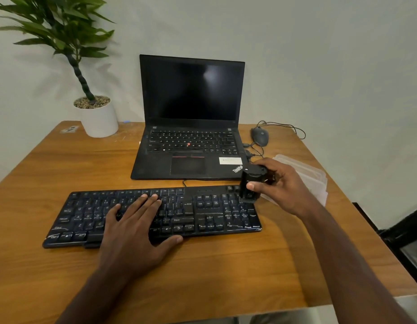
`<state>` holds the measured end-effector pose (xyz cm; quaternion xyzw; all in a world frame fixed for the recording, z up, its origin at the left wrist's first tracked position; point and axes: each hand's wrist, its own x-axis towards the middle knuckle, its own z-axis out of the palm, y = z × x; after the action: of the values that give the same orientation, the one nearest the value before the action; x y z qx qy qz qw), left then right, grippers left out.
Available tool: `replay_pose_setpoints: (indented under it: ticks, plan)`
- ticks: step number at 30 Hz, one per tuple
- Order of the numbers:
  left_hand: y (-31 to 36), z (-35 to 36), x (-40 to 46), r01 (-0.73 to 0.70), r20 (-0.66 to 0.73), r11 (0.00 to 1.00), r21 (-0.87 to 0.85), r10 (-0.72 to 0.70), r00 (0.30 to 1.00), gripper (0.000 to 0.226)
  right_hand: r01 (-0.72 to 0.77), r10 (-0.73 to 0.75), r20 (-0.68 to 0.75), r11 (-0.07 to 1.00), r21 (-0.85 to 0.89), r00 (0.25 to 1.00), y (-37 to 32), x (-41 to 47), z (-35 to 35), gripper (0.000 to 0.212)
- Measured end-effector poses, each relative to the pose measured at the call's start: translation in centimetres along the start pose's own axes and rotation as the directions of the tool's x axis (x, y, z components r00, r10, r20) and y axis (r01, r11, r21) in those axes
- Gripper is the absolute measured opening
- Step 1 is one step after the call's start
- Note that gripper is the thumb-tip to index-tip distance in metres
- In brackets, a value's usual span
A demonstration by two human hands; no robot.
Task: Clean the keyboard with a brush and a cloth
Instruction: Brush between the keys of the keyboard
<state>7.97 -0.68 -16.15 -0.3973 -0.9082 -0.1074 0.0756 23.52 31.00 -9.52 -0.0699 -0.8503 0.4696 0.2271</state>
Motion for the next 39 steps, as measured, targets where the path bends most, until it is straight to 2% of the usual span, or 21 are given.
replay_pose_setpoints:
  ticks: [7, 12, 15, 21, 26, 32, 35, 39]
  plan:
    - [0.1, 0.0, 0.0, -0.006, 0.006, 1.0, 0.008, 0.006, 1.0, 0.105, -0.054, 0.051, 0.02, 0.985, 0.166, 0.998, 0.3, 0.1, 3.0, 0.033]
    - [0.1, -0.1, 0.0, -0.006, 0.0, 1.0, 0.005, 0.006, 1.0, 0.104, -0.01, 0.018, -0.033, 0.972, 0.234, 0.999, -0.3, 0.7, 4.6, 0.032]
    - [0.1, -0.1, 0.0, -0.004, 0.008, 1.0, 0.005, 0.004, 1.0, 0.105, -0.029, 0.029, 0.006, 0.979, 0.2, 1.0, -0.3, 0.7, 4.2, 0.035]
    - [0.0, 0.0, -0.1, -0.004, 0.001, 1.0, 0.001, 0.004, 1.0, 0.106, -0.036, 0.036, 0.035, 0.999, -0.02, 0.999, 0.3, 0.9, 0.5, 0.036]
    - [0.0, 0.0, -0.1, -0.007, 0.0, 1.0, -0.002, 0.007, 1.0, 0.106, -0.017, 0.018, 0.018, 1.0, -0.009, 1.0, 0.5, 0.7, -0.2, 0.034]
    - [0.0, 0.1, -0.1, -0.014, 0.0, 1.0, -0.001, 0.014, 1.0, 0.106, -0.021, 0.017, 0.042, 0.995, 0.099, 0.999, 0.4, 0.7, 3.2, 0.036]
    - [0.0, 0.0, -0.1, -0.016, 0.0, 1.0, 0.0, 0.016, 1.0, 0.107, 0.004, 0.0, -0.024, 0.987, 0.162, 1.0, -0.3, 1.3, 3.7, 0.034]
    - [0.0, 0.0, -0.1, -0.013, -0.005, 1.0, -0.001, 0.013, 1.0, 0.107, -0.014, 0.01, 0.04, 0.995, 0.099, 0.999, -0.4, 1.2, 3.8, 0.032]
